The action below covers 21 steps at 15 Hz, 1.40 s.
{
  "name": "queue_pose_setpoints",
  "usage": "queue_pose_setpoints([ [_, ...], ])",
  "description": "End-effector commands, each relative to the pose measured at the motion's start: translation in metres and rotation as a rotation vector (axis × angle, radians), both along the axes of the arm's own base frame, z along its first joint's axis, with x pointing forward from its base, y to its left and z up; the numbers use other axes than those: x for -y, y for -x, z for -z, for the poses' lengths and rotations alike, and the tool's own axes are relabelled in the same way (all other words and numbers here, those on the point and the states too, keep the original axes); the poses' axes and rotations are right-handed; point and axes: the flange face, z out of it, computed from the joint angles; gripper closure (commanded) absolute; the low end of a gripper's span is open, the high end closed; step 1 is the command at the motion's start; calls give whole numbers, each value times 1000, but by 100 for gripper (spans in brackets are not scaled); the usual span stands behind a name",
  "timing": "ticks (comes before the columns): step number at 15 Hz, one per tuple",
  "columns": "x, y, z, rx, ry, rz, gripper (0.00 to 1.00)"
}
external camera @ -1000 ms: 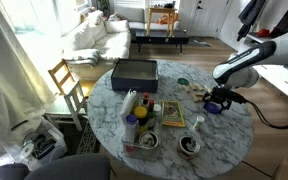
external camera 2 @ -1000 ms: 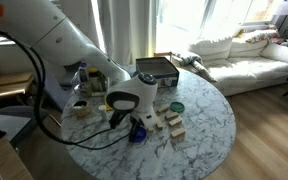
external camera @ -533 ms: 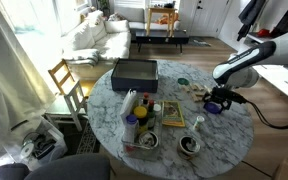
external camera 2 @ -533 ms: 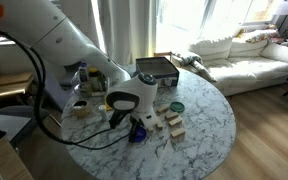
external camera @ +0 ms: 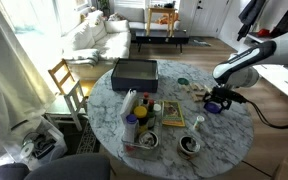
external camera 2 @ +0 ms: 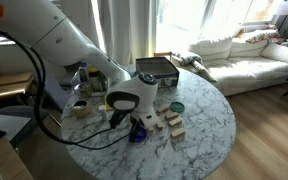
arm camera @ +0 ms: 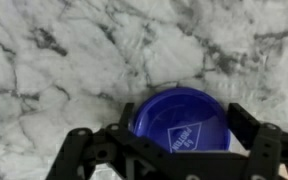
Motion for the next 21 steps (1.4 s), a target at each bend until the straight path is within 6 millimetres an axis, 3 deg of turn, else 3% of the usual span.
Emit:
queue_pose_setpoints([
  [1, 1, 0, 5, -7, 20, 7, 18],
  [2, 2, -1, 4, -6, 22, 5, 23],
  [7, 2, -3, -1, -5, 32, -5, 13],
  [8, 2, -3, 0, -4, 32, -6, 1],
  [21, 17, -10, 8, 39, 80, 20, 0],
])
